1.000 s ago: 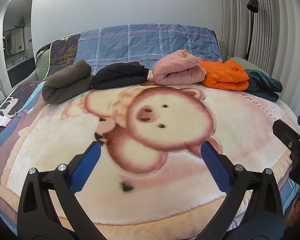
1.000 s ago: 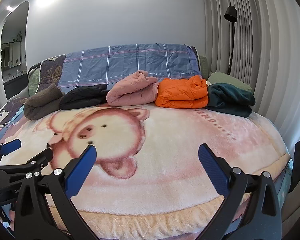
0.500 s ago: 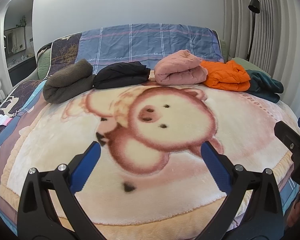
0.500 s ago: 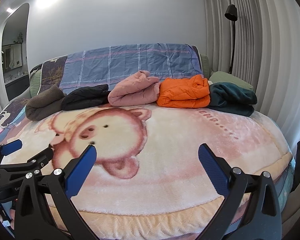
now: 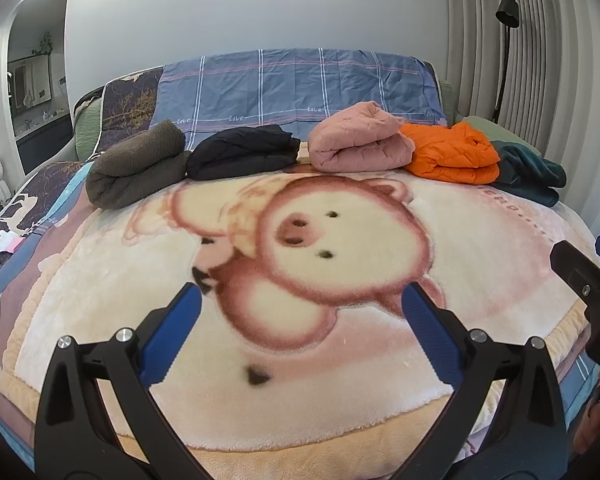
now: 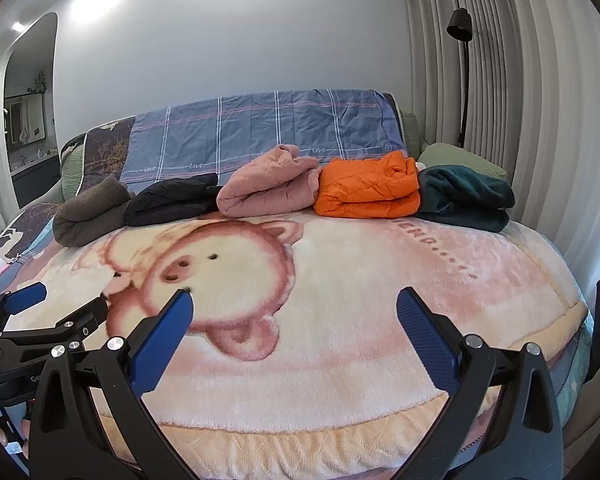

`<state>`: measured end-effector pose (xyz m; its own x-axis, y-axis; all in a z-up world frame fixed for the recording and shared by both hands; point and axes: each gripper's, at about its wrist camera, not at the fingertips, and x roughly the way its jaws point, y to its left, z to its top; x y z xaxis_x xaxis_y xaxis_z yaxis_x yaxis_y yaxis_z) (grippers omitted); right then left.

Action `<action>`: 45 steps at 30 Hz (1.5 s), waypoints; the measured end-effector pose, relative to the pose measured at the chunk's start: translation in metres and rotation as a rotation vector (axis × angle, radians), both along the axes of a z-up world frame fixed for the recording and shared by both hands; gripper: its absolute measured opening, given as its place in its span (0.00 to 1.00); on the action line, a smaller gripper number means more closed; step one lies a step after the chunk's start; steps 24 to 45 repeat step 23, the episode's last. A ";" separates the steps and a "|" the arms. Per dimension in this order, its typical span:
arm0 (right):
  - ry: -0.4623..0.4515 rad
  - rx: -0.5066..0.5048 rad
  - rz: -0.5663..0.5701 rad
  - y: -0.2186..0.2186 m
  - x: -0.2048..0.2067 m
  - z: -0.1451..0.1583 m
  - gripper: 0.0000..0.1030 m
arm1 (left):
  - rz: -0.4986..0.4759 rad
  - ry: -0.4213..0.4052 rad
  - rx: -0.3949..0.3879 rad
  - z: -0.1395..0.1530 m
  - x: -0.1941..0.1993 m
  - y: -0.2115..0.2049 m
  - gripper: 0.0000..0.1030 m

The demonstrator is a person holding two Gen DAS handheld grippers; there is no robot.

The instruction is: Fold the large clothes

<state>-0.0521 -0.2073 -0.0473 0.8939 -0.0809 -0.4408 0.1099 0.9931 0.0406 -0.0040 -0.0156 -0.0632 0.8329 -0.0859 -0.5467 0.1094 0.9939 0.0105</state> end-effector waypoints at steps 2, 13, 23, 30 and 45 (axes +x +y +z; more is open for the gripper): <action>0.001 0.002 0.003 0.000 0.000 0.000 0.99 | -0.002 -0.001 0.003 0.001 0.000 -0.001 0.98; 0.003 0.009 0.003 -0.001 -0.001 0.000 0.99 | 0.001 0.000 0.007 0.002 0.000 -0.003 0.98; 0.005 0.009 0.005 -0.001 0.000 0.000 0.99 | 0.001 -0.001 0.011 0.002 0.000 -0.002 0.98; 0.005 0.009 0.005 -0.001 0.000 0.000 0.99 | 0.001 -0.001 0.011 0.002 0.000 -0.002 0.98; 0.005 0.009 0.005 -0.001 0.000 0.000 0.99 | 0.001 -0.001 0.011 0.002 0.000 -0.002 0.98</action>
